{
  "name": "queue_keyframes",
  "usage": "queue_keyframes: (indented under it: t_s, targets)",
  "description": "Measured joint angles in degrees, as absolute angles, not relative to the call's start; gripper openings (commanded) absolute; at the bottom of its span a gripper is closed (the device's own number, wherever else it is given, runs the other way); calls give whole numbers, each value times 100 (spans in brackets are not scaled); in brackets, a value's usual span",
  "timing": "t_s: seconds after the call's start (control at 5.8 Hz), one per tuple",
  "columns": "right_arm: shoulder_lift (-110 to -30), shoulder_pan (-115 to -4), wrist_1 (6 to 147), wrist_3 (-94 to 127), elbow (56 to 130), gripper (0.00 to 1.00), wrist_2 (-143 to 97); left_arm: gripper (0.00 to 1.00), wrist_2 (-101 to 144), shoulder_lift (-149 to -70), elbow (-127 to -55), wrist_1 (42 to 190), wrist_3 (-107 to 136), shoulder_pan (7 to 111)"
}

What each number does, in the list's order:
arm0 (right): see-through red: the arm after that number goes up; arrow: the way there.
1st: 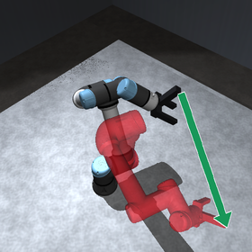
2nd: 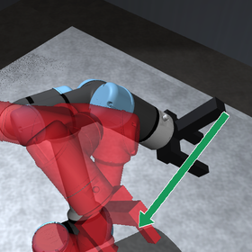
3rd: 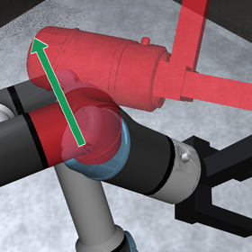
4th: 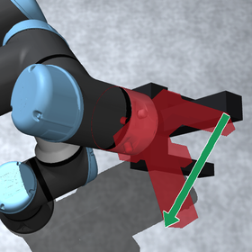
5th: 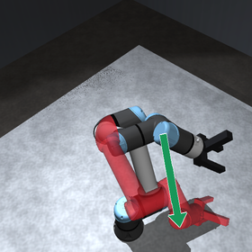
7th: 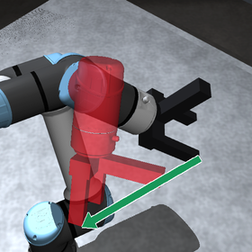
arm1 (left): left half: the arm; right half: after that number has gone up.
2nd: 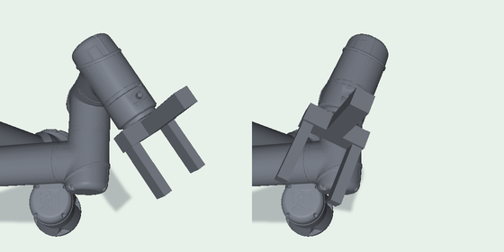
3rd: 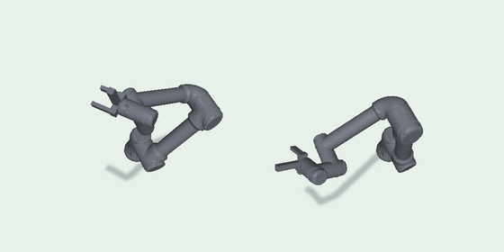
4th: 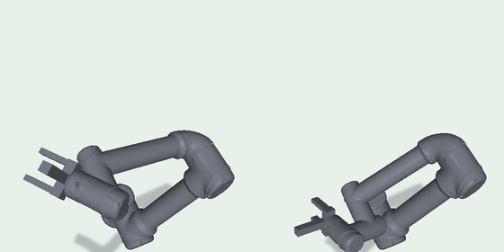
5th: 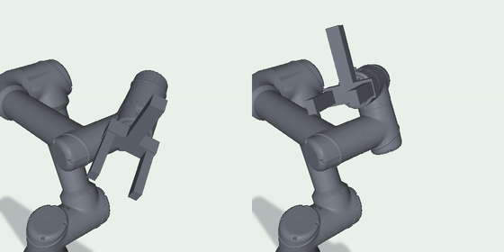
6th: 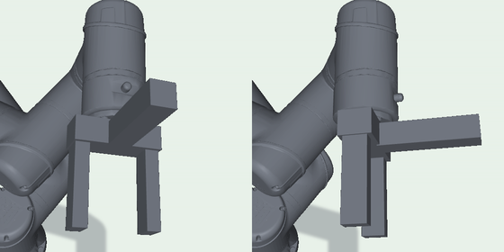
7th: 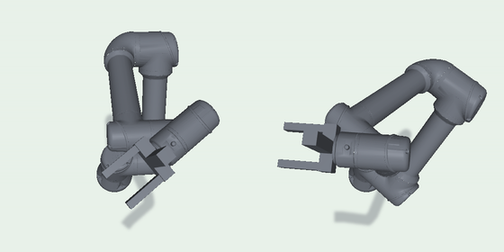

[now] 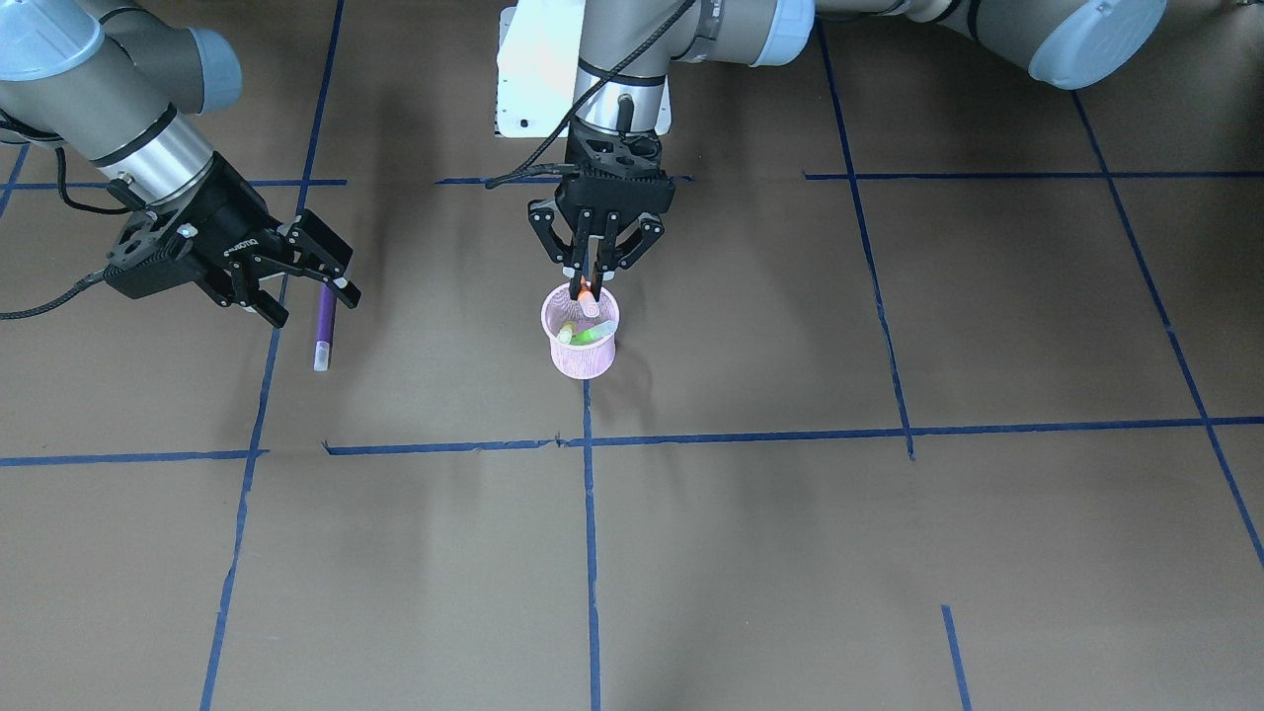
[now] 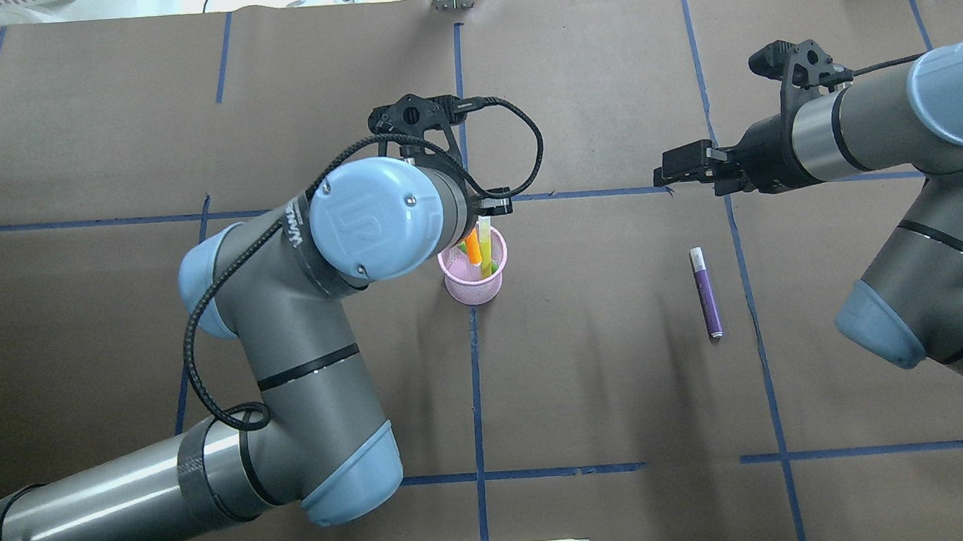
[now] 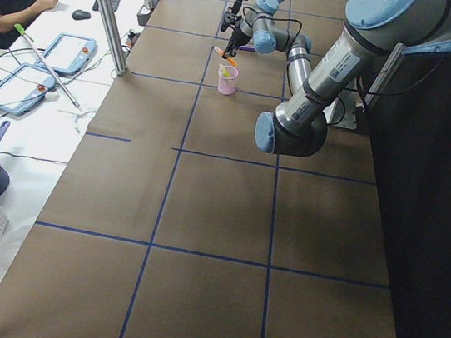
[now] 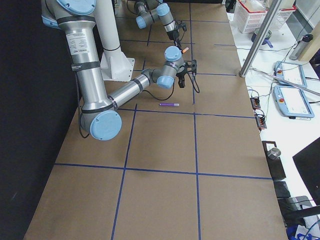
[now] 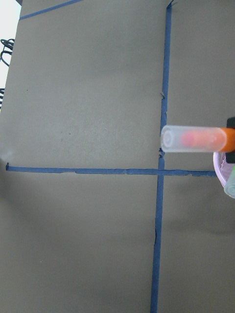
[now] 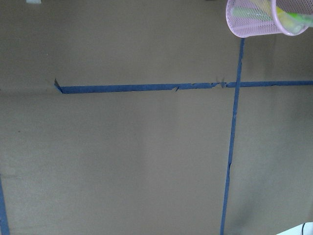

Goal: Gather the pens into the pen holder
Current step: 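Carry the orange marker with the left gripper and drop it into the holder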

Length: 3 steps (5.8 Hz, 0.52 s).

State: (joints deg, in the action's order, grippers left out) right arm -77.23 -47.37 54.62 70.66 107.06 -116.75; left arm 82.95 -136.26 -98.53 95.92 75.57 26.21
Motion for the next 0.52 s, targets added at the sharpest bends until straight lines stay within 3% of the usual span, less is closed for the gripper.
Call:
queue_keyframes:
  t_s: [0.34, 0.52]
  targets:
    - [-7734, -4736, 5453, 7035, 10710, 100, -11612, 6, 8054, -13562, -9673, 9739, 7576, 2527]
    - [-7856, -4744, 5456, 7040, 10744, 100, -11553, 32, 7962, -13543, -9525, 9952, 7600, 2503]
